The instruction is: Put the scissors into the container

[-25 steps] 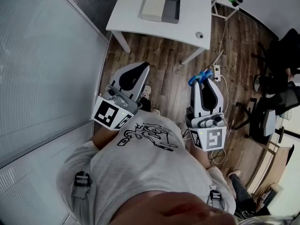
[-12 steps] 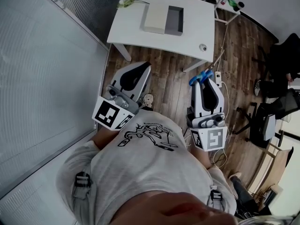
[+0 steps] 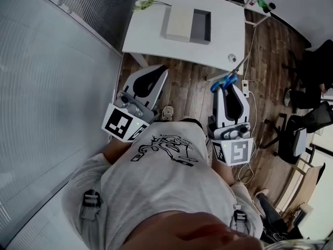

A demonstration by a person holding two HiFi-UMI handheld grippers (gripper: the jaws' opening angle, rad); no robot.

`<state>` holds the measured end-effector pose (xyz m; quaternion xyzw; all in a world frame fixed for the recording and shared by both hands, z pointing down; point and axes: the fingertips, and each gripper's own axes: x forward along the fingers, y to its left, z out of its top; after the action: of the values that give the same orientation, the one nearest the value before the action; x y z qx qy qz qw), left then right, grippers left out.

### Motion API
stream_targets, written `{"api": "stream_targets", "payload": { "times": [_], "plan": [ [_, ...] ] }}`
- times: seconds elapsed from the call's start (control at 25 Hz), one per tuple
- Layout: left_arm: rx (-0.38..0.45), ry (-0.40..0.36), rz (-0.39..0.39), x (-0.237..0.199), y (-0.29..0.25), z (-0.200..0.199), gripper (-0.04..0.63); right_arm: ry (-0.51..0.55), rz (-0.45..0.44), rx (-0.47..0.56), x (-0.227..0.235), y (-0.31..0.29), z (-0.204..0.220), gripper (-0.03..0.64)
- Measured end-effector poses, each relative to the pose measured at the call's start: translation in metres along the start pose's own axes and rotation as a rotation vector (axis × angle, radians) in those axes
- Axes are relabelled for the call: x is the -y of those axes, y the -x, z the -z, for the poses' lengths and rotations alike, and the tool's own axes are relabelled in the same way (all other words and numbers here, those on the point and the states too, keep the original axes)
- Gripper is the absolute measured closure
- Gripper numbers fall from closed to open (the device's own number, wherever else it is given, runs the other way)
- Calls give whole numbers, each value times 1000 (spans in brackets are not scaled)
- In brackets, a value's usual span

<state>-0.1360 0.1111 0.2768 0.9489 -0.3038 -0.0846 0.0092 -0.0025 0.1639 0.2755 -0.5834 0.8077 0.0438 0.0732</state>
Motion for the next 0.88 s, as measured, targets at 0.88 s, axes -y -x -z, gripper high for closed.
{"api": "stream_targets", "payload": {
  "times": [0.88],
  "plan": [
    [-21,24,9,-52,-49,21,574,-10,19,-44,37,-58,30,532]
  ]
}}
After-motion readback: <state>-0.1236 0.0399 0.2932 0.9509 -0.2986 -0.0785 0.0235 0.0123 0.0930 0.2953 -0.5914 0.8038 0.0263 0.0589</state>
